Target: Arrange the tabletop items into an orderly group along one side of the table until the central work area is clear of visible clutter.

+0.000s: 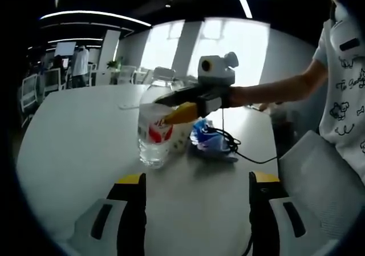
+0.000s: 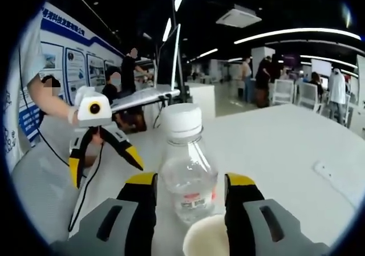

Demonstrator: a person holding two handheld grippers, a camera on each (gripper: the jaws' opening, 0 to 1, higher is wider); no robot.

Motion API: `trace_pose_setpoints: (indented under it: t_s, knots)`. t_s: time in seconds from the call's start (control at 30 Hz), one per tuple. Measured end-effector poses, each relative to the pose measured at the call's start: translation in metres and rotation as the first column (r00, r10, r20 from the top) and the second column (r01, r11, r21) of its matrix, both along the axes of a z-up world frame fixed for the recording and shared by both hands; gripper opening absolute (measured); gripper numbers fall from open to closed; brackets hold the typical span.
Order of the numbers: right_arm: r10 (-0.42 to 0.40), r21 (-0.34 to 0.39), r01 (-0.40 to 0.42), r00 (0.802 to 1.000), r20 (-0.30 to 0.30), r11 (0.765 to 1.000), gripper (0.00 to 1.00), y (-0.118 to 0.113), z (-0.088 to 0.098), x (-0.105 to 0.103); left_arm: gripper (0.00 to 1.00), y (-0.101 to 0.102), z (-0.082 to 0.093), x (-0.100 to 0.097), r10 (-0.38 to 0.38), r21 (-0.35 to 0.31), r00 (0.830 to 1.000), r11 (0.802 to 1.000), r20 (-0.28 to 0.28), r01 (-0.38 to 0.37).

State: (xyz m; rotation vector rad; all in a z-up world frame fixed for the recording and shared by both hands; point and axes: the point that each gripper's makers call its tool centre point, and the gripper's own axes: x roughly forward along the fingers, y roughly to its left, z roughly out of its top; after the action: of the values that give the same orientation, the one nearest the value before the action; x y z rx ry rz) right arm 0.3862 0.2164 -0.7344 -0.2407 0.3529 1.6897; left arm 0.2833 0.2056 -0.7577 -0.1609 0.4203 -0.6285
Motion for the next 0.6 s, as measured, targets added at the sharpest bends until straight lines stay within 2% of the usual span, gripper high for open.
trace_pose_setpoints:
  t_s: [0.33, 0.6]
  knots:
    - [-0.041, -0.001, 0.041, 0.999, -0.012, 0.999, 0.46, -0.030, 0.010, -0.002, 0.70, -0.006, 0.008, 0.005, -0.006, 0.004, 1.000, 1.000, 0.016, 0.006]
    - [-0.062, 0.003, 0.062, 0.998, 0.002, 0.998, 0.45, -0.053, 0.021, -0.007, 0.70, -0.013, 0.017, 0.009, -0.006, 0.009, 1.000, 1.000, 0.028, 0.006]
